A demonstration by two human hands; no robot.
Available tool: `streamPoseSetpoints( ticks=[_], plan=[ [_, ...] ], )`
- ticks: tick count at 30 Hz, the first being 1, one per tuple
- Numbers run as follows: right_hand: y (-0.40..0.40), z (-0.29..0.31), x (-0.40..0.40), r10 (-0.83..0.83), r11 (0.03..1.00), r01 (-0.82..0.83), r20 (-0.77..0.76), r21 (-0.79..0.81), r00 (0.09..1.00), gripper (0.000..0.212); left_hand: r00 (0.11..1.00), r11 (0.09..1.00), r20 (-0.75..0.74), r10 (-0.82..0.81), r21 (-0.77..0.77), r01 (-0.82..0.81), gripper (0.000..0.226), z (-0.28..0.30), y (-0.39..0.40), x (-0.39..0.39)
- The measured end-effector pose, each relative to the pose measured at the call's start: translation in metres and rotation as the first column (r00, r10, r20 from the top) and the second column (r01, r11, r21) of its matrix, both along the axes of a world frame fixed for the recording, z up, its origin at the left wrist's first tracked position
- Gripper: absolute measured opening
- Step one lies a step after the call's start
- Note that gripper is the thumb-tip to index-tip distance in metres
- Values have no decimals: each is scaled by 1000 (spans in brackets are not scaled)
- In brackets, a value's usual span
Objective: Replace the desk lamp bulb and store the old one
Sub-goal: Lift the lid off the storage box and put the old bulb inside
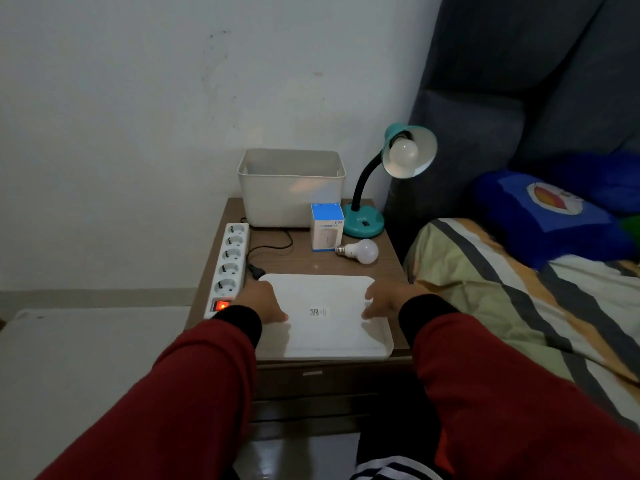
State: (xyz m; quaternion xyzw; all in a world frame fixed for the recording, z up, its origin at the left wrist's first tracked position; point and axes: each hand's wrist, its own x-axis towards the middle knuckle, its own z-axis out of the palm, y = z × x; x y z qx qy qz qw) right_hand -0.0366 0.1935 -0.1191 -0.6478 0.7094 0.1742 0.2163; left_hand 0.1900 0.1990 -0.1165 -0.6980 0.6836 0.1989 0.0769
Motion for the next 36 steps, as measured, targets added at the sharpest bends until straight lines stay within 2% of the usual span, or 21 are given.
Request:
streamPoseSetpoints(
  ticks=[6,10,13,16,22,26,29,36],
  plan=[
    [-47,27,2,75,971,-46,117,-234,990,48,999,997,48,24,-71,-21,57,27,-53,2],
    [-72,26,-4,60,900,62,262,-431,963,29,996,997,80,26,-74,-20,49,30,-90,7],
    [-85,16,-10,-9,899,155,338,-409,941,64,994,997,100,34,-69,-28,49,31,-111,10],
    [-97,2,-16,-43,905,201,389,-376,920,75,991,996,132,18,-87,-7,56,27,-127,11],
    [-112,-20,-16,-76,892,244,407,-381,910,76,984,999,175,18,-37,-12,68,17,-144,9],
    [-117,-27,-21,-75,901,226,382,-369,921,63,987,999,159,35,10,-37,64,12,-146,10],
    [-112,-13,-23,-78,919,216,384,-331,920,64,980,1000,197,-1,1,1,58,17,-144,9],
    [-104,44,-28,-67,911,227,417,-346,906,66,989,999,149,3,-46,4,50,70,-136,0]
  ],
)
